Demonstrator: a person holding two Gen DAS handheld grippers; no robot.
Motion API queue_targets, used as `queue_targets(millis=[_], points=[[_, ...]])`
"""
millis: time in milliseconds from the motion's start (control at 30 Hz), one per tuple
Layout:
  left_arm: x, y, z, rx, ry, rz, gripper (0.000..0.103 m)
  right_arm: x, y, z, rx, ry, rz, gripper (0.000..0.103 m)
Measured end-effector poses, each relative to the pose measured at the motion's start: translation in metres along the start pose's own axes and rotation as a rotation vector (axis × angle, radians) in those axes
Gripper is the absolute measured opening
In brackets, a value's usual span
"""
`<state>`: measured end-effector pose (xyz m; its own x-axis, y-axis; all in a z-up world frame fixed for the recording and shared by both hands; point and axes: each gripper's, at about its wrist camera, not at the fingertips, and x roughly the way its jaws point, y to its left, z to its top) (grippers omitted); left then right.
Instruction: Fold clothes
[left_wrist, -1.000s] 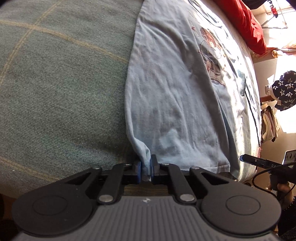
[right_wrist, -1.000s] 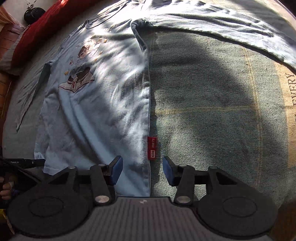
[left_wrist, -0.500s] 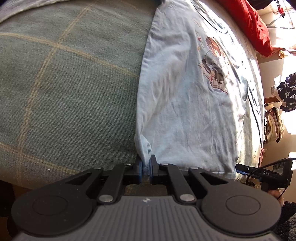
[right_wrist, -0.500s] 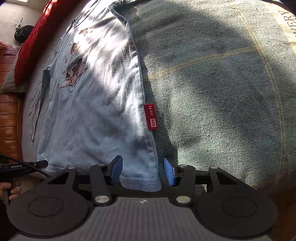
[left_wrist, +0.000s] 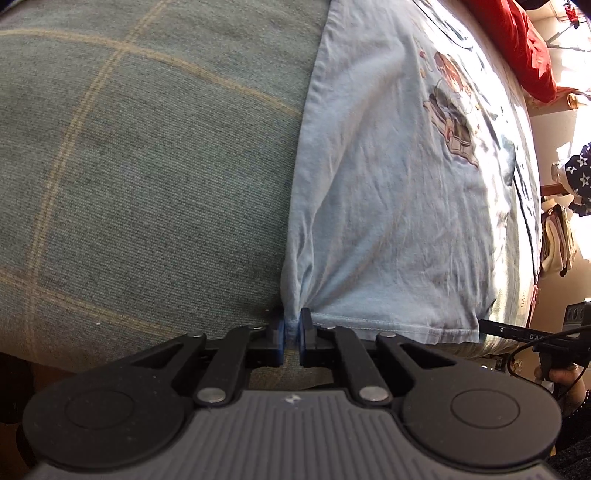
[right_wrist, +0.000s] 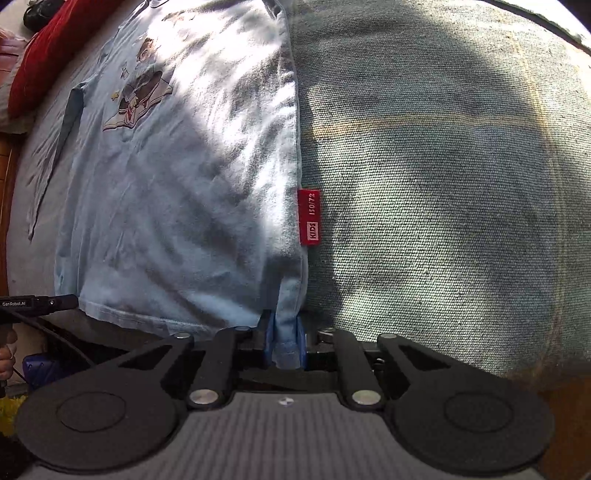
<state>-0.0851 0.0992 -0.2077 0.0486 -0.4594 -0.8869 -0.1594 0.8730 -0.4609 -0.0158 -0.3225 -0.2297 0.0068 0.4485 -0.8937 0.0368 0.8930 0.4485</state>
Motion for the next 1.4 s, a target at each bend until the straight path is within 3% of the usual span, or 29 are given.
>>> queue_targets(millis=[133, 300, 467, 600, 733, 800, 933, 967, 1067, 1133, 1200, 1233, 1300, 1400], points=[[-0.008, 0.001, -0.001, -0.01, -0.009, -0.026, 0.004, -0.004, -0.004, 0.0, 0.016, 0.003, 0.008, 0.007], [-0.019, 0.0, -0.001, 0.007, -0.012, -0.043, 0.004, -0.015, 0.004, 0.005, -0.033, 0.018, -0.043, 0.006], [-0.013, 0.003, 0.003, 0.053, 0.054, 0.065, 0.008, -0.027, 0.021, 0.009, -0.157, -0.043, -0.132, 0.012], [-0.032, -0.011, 0.003, 0.211, 0.003, 0.17, 0.009, -0.037, 0.036, 0.013, -0.255, -0.092, -0.202, 0.02], [-0.039, -0.046, 0.032, 0.413, -0.125, 0.209, 0.033, -0.047, 0.06, 0.027, -0.397, -0.187, -0.254, 0.033], [-0.04, -0.065, 0.05, 0.509, -0.185, 0.221, 0.039, -0.041, 0.078, 0.048, -0.478, -0.226, -0.244, 0.042], [-0.012, -0.11, 0.103, 0.697, -0.31, 0.205, 0.045, -0.018, 0.116, 0.096, -0.653, -0.335, -0.247, 0.046], [-0.003, -0.118, 0.117, 0.727, -0.335, 0.209, 0.045, -0.01, 0.119, 0.109, -0.65, -0.342, -0.244, 0.051], [0.022, -0.131, 0.136, 0.791, -0.342, 0.226, 0.047, 0.014, 0.13, 0.146, -0.639, -0.363, -0.235, 0.052], [0.034, -0.128, 0.133, 0.833, -0.324, 0.276, 0.047, 0.028, 0.136, 0.168, -0.633, -0.375, -0.23, 0.052], [0.035, -0.112, 0.116, 0.857, -0.311, 0.293, 0.05, 0.031, 0.129, 0.142, -0.64, -0.365, -0.248, 0.055], [0.033, -0.102, 0.103, 0.865, -0.309, 0.296, 0.057, 0.032, 0.126, 0.129, -0.644, -0.36, -0.257, 0.057], [0.024, -0.085, 0.076, 0.858, -0.291, 0.302, 0.062, 0.035, 0.119, 0.104, -0.651, -0.35, -0.274, 0.073], [0.011, -0.065, 0.036, 0.819, -0.25, 0.308, 0.063, 0.034, 0.106, 0.058, -0.619, -0.307, -0.288, 0.081]])
